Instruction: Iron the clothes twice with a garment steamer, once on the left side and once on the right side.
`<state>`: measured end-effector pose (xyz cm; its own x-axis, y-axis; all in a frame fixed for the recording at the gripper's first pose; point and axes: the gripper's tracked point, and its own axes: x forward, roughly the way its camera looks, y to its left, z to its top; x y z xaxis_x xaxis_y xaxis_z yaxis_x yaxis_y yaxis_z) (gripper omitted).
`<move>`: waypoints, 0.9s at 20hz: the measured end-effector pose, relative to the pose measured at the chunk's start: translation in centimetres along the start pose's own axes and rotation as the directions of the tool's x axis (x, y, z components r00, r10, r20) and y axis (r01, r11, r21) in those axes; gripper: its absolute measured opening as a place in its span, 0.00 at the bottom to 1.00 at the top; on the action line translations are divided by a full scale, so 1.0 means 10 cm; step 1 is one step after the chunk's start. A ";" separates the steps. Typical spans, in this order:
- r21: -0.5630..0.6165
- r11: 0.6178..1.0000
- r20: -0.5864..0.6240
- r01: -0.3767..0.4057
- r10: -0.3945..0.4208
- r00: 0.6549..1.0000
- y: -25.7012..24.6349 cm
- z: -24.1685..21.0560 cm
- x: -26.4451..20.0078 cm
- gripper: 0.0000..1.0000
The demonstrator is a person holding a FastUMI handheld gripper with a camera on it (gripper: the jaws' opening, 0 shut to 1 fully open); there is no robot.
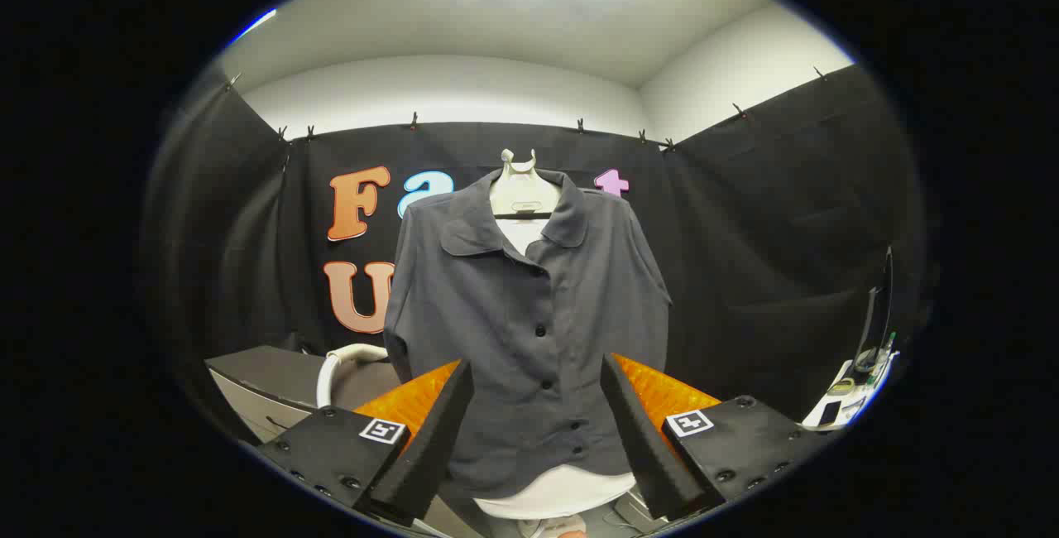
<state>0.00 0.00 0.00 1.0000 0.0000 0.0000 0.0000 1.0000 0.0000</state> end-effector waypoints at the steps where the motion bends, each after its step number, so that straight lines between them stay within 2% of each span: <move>1: -0.010 1.000 0.003 0.005 -0.005 1.000 -0.01 0.01 0.00 0.98; 7: 0.000 0.999 -0.017 -0.039 0.039 0.999 0.01 -0.01 0.06 0.98; 14: 0.042 0.988 -0.089 -0.151 0.155 0.984 0.03 -0.09 0.19 0.98; 18: 0.061 0.973 -0.076 -0.222 0.227 0.971 0.11 -0.03 0.21 0.98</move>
<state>2.11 1.09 -0.32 0.9710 0.2267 -0.0761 -0.2224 0.9730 0.0611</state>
